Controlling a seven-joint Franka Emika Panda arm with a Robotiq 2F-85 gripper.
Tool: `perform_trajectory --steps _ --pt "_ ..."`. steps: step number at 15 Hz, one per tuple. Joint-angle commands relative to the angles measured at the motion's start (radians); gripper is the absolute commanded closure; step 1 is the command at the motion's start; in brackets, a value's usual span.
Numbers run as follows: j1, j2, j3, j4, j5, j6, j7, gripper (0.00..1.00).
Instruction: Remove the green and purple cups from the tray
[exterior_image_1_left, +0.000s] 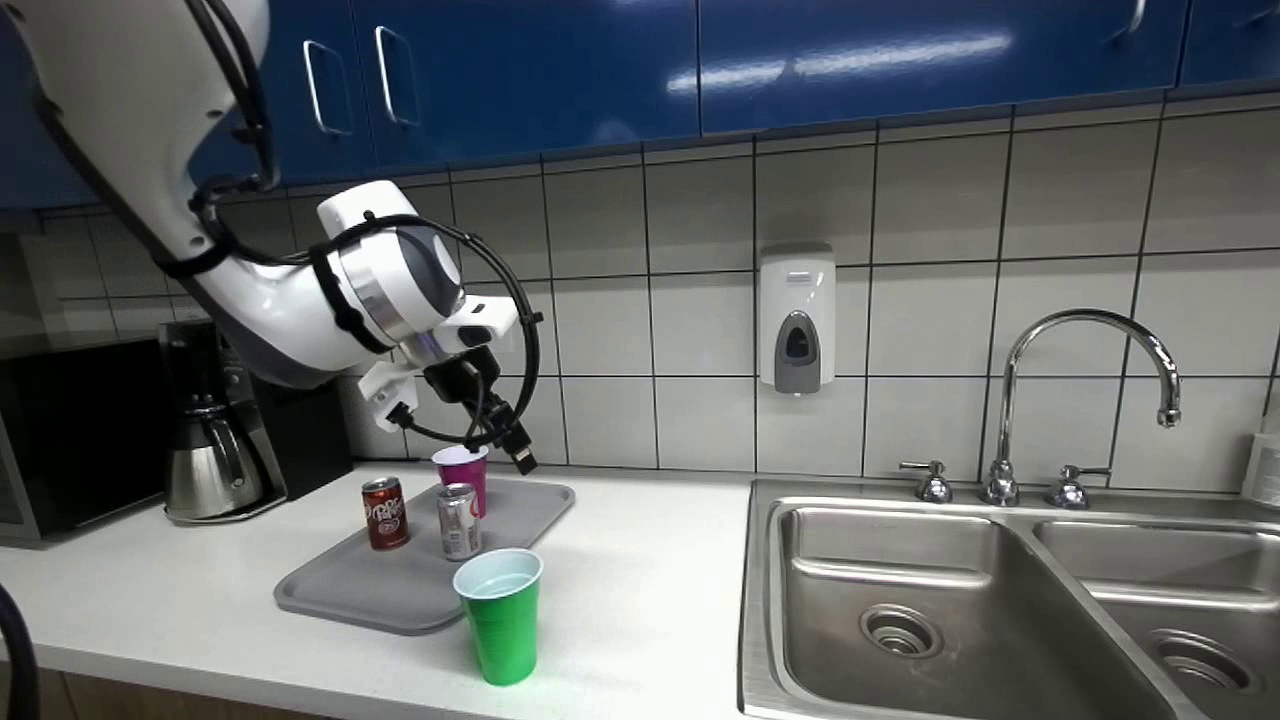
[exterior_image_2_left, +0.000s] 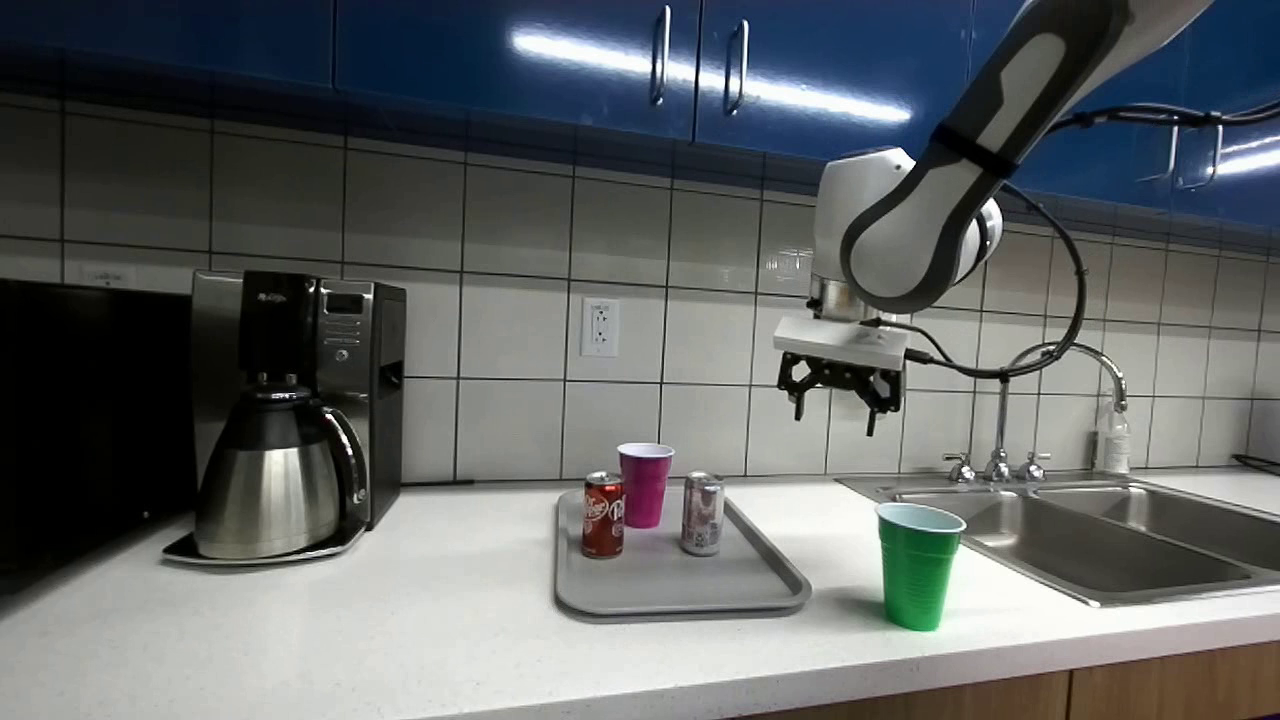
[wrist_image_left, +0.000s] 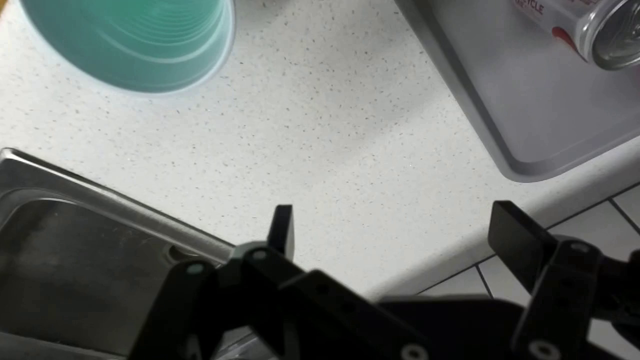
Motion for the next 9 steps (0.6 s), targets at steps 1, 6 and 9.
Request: perform_trajectory --steps 1,6,9 --pt "0.051 0.101 -0.067 0.082 0.066 0.049 -0.119 0.00" --pt "0.112 0.198 -0.113 0.143 0.251 0.084 -0.348 0.00" --pt "0.140 0.229 -0.126 0.178 0.336 0.073 -0.466 0.00"
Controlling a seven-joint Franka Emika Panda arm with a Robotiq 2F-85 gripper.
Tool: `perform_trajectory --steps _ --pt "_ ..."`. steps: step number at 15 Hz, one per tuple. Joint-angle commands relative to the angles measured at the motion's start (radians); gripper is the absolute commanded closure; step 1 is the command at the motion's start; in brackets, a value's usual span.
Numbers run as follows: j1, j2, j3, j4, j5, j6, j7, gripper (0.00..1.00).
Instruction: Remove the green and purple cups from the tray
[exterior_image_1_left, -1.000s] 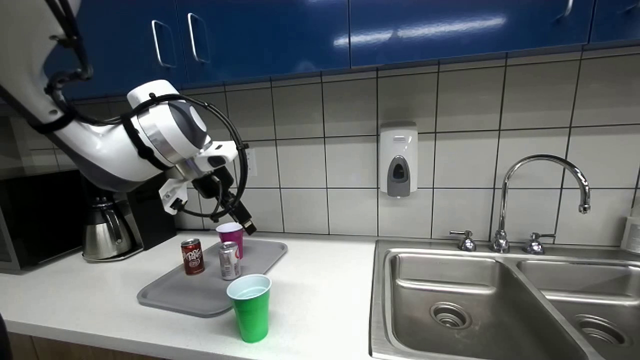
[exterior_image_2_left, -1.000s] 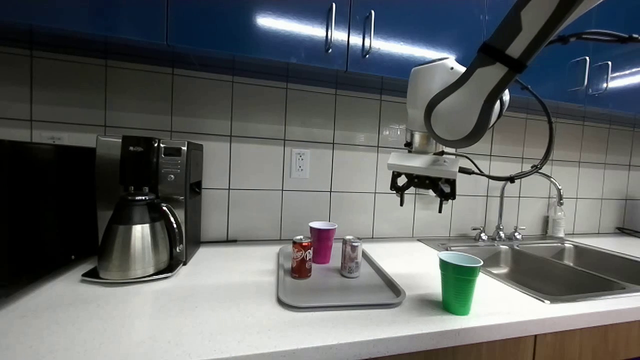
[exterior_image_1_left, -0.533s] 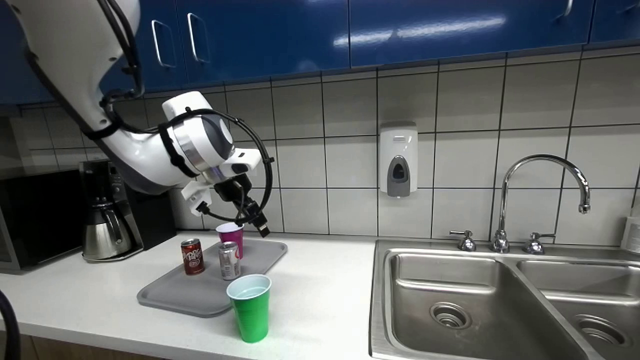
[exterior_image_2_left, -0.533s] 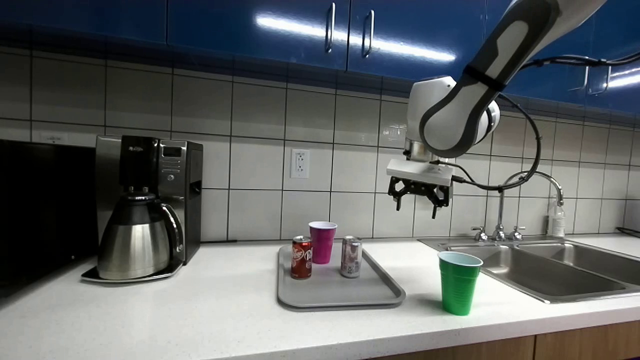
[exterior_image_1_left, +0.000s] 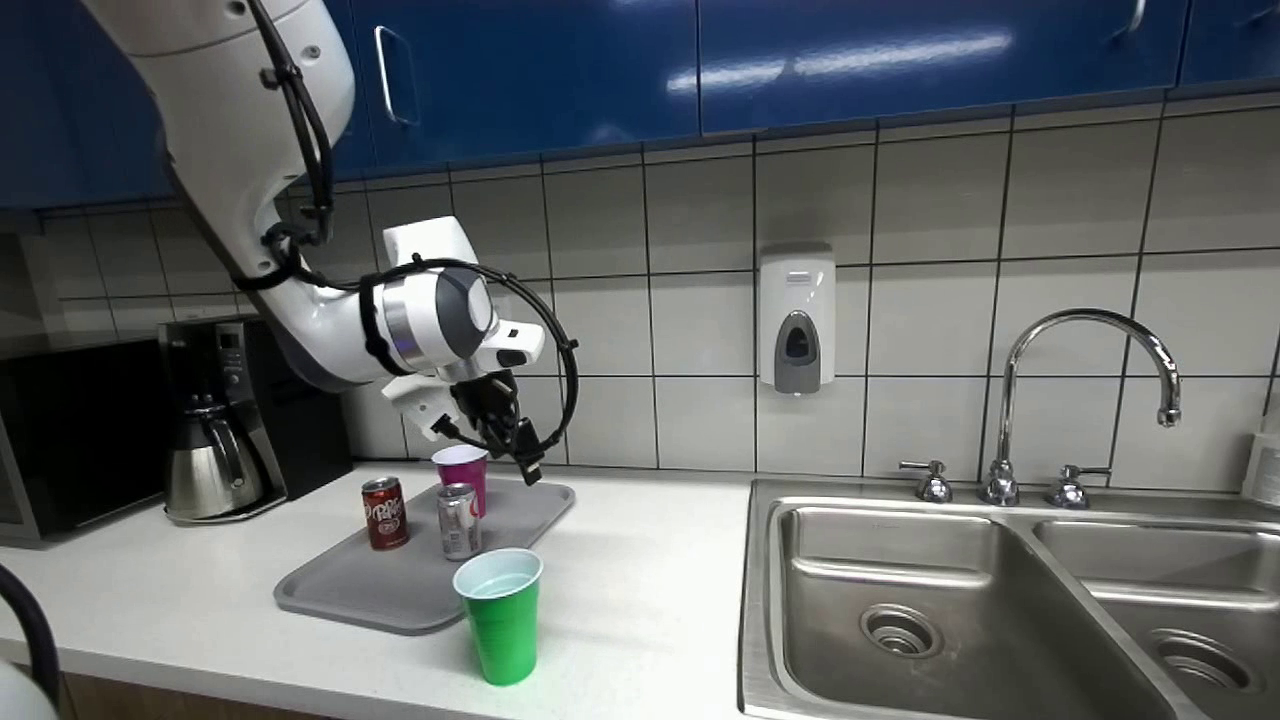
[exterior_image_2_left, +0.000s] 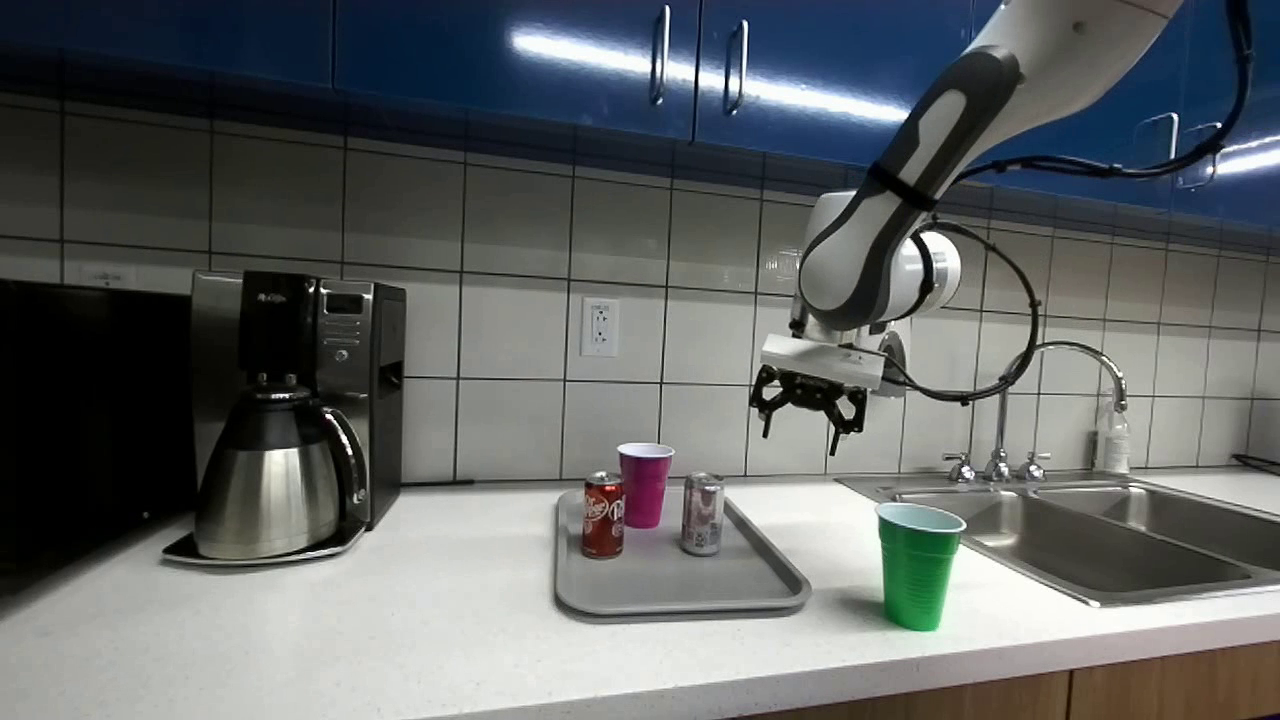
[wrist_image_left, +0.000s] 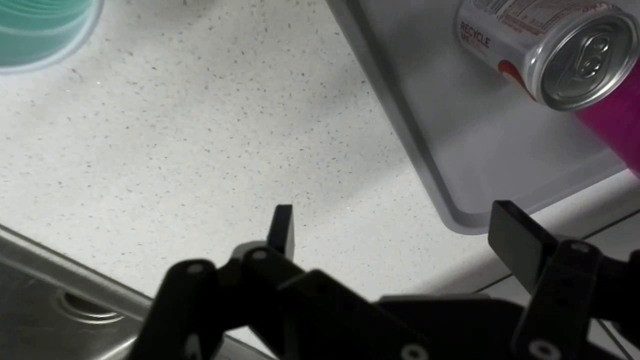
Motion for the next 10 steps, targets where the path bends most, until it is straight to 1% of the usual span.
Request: perform_trajectory --steps 1,6,10 --pt "0.044 0.043 -0.031 0.062 0.091 -0.010 -0.142 0.00" --pt "0.065 0.055 -0.035 0.090 0.203 -0.018 -0.313 0.00" --pt "0.079 0.056 -0.039 0.110 0.229 -0.029 -0.400 0.00"
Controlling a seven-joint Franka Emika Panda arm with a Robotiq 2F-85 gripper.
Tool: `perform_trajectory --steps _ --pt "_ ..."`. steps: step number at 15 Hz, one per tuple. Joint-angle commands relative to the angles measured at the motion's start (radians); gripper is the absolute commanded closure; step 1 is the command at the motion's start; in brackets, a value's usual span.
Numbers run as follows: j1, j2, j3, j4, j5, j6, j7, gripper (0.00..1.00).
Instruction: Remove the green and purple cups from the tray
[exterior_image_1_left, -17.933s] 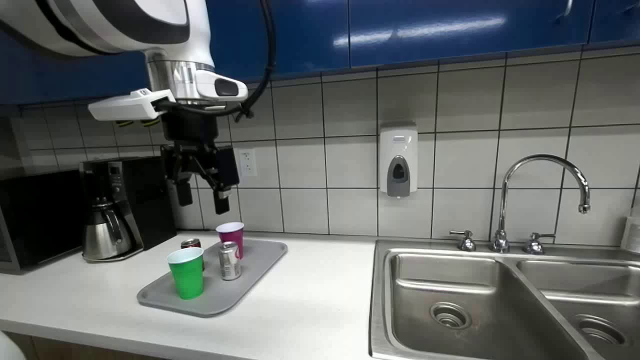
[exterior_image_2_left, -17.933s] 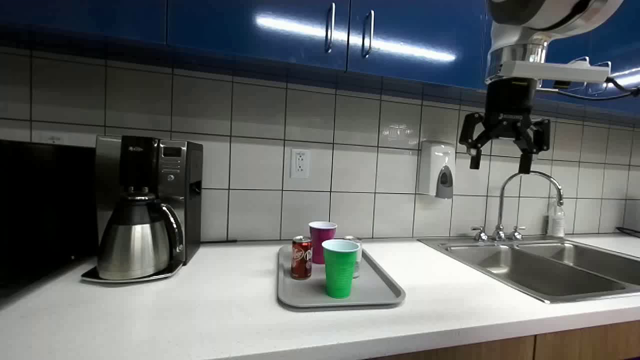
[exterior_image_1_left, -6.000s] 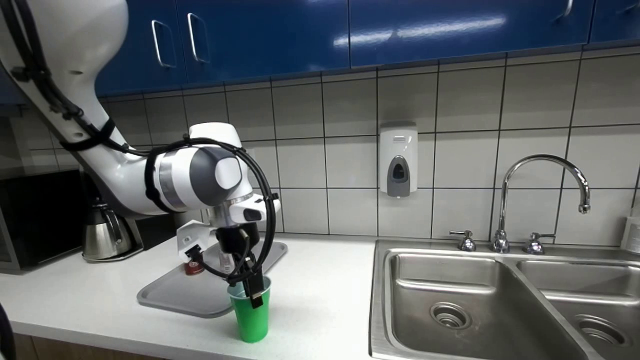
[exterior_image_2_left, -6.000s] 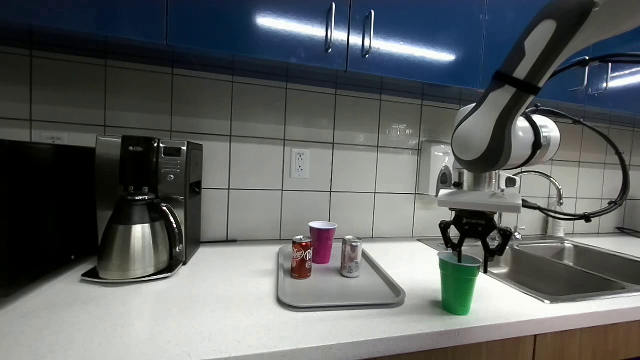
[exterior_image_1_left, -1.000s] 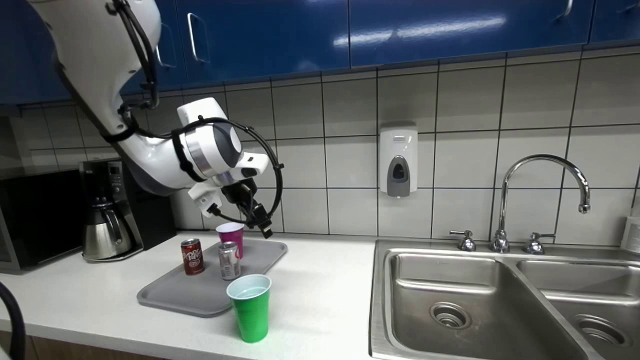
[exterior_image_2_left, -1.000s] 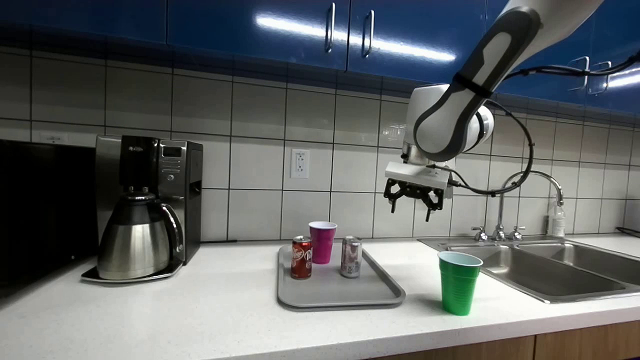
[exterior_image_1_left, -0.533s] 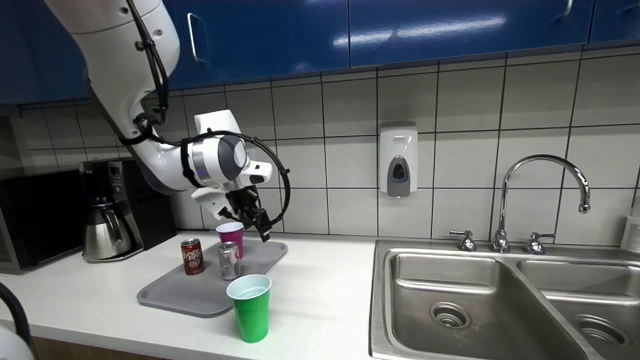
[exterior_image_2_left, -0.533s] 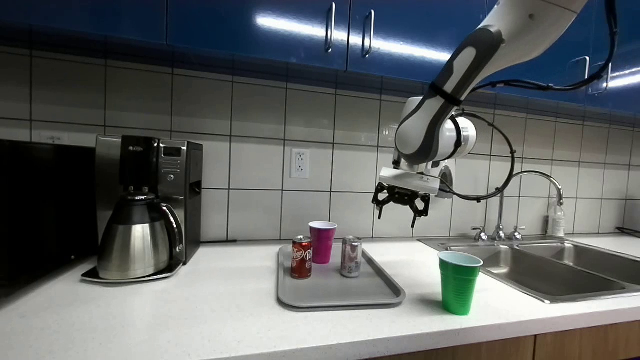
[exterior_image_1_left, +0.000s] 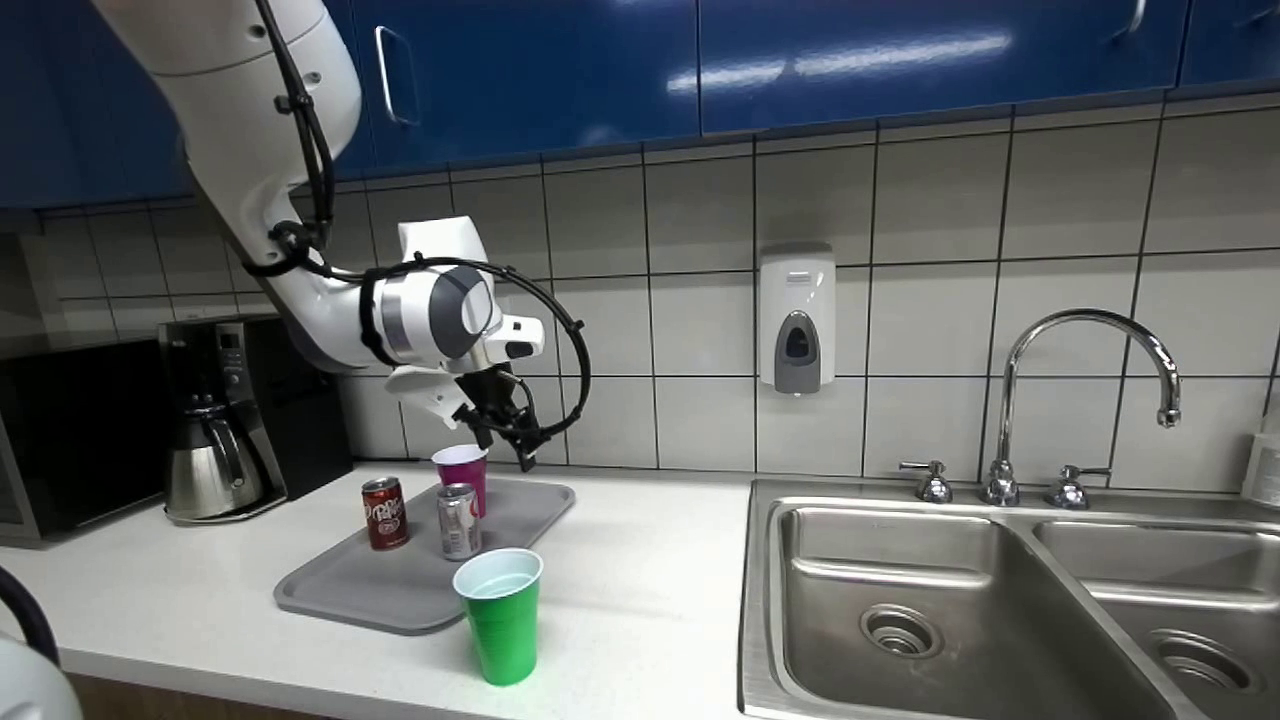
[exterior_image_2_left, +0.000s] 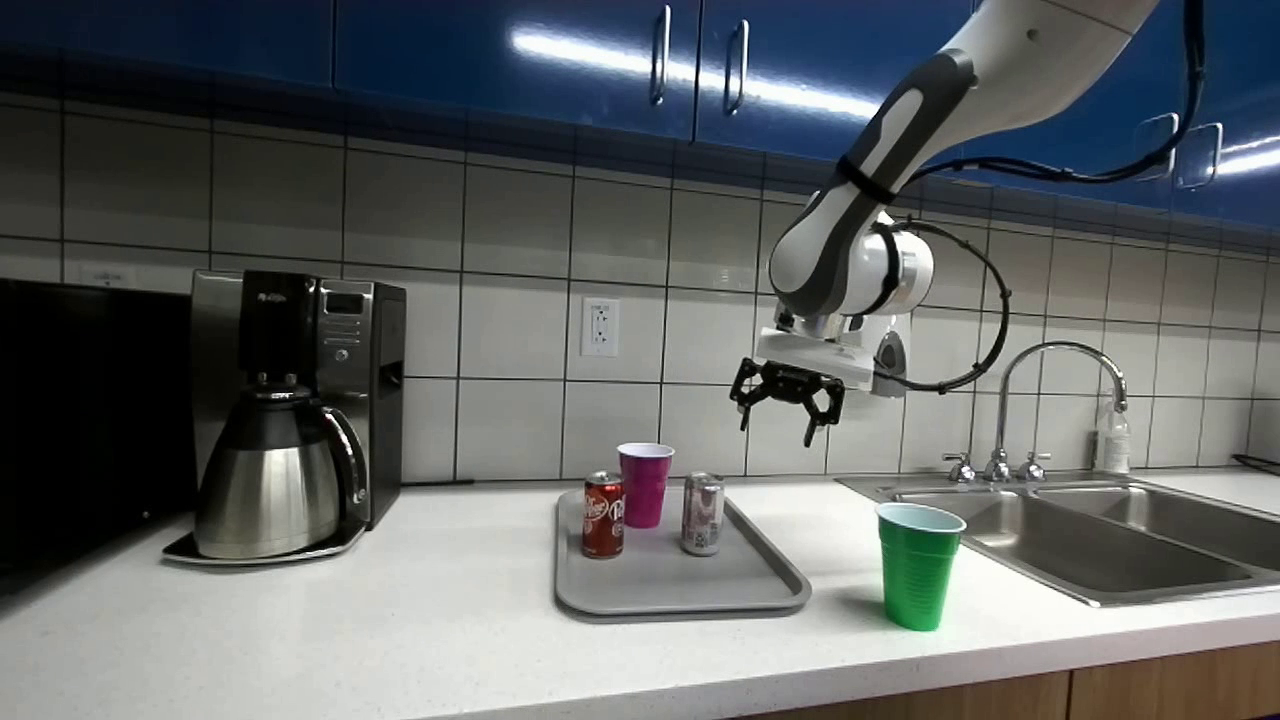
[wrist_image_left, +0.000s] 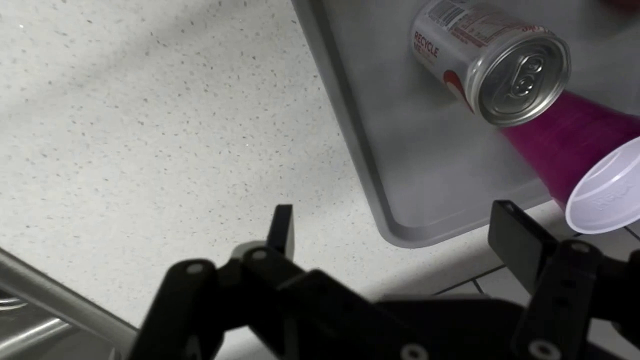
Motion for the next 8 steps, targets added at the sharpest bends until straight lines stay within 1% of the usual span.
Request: perform_trajectory --steps 1,8 --pt "0.030 0.011 -0.021 0.040 0.030 -0.025 -0.091 0.00" --pt "0.067 0.059 -0.040 0.102 -0.013 0.002 -0.103 0.00"
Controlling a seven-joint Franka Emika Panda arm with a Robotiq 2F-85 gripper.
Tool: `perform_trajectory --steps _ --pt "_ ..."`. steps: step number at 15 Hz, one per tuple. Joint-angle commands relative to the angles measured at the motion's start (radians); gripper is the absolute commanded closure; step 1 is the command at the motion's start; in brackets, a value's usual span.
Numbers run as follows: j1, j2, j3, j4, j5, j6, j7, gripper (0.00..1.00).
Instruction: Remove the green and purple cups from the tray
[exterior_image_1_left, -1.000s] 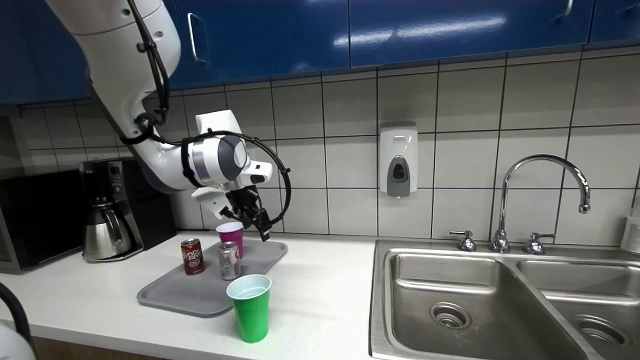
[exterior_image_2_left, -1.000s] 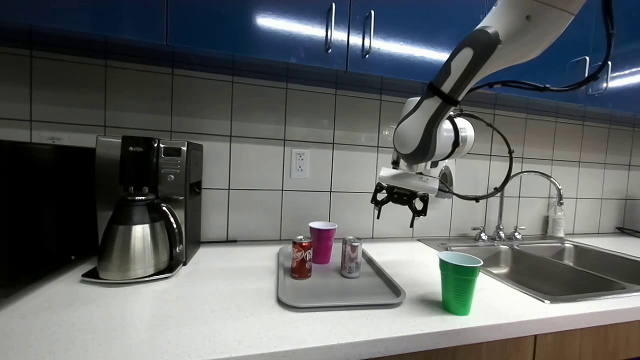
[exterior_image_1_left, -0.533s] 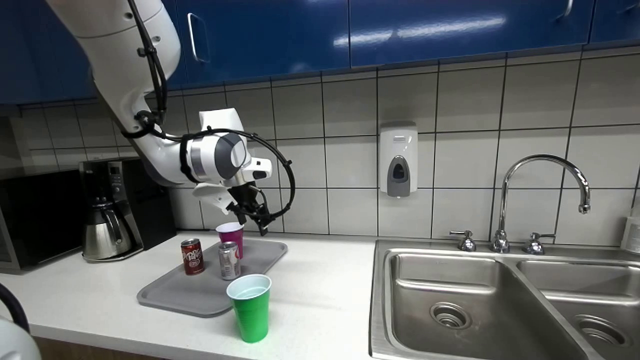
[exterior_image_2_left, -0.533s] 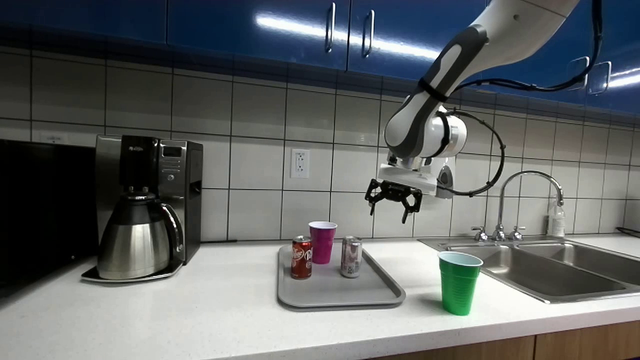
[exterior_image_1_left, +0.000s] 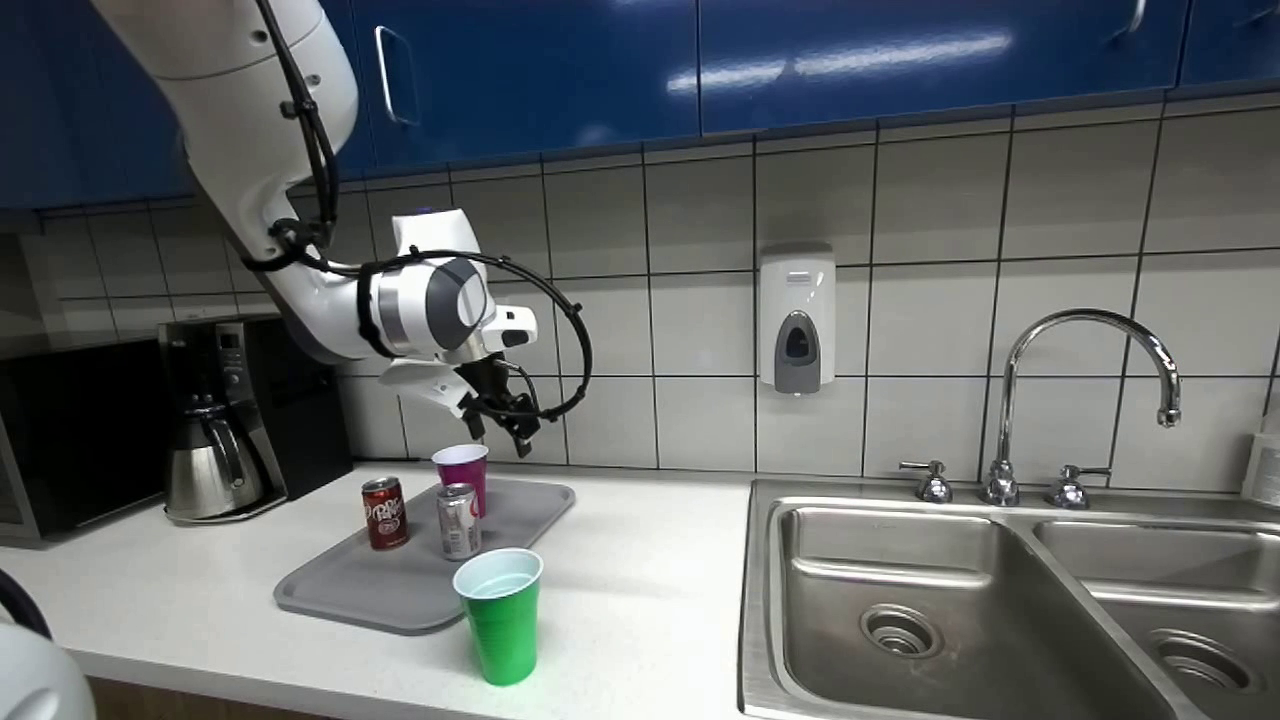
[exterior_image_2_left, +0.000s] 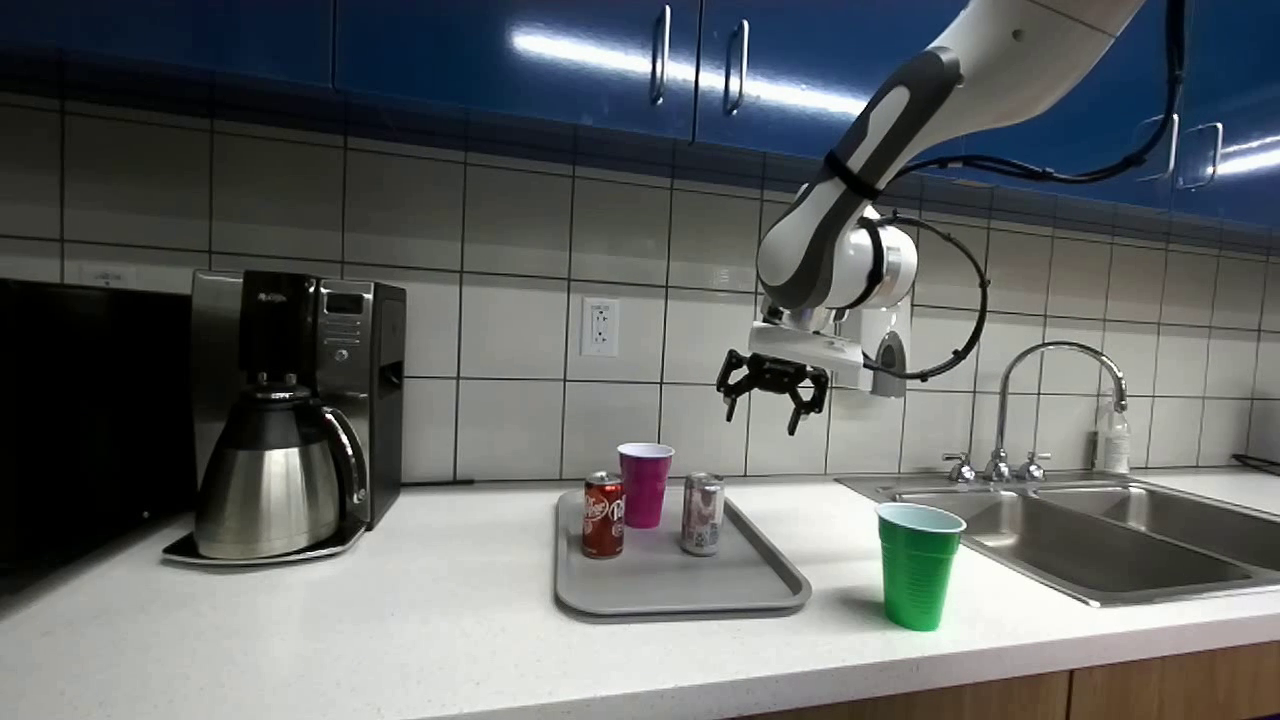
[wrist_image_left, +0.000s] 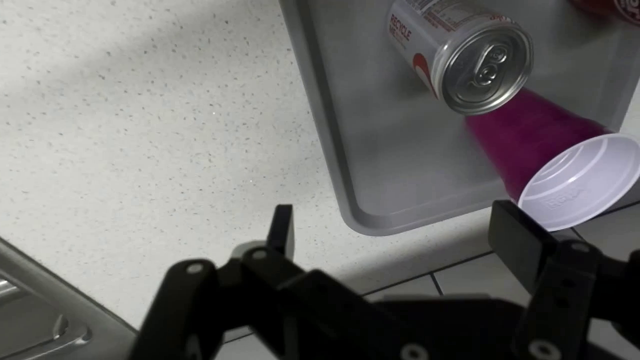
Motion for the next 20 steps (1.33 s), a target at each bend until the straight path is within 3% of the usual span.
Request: perform_trajectory --steps 1,13,20 --pt "0.034 0.051 -0.029 0.066 -0.016 0.004 -0.021 0.00" --pt "0.103 0.270 -0.061 0.277 0.002 0.025 -0.052 0.00" --pt "0.105 0.378 -0.047 0.408 0.028 0.011 -0.110 0.00"
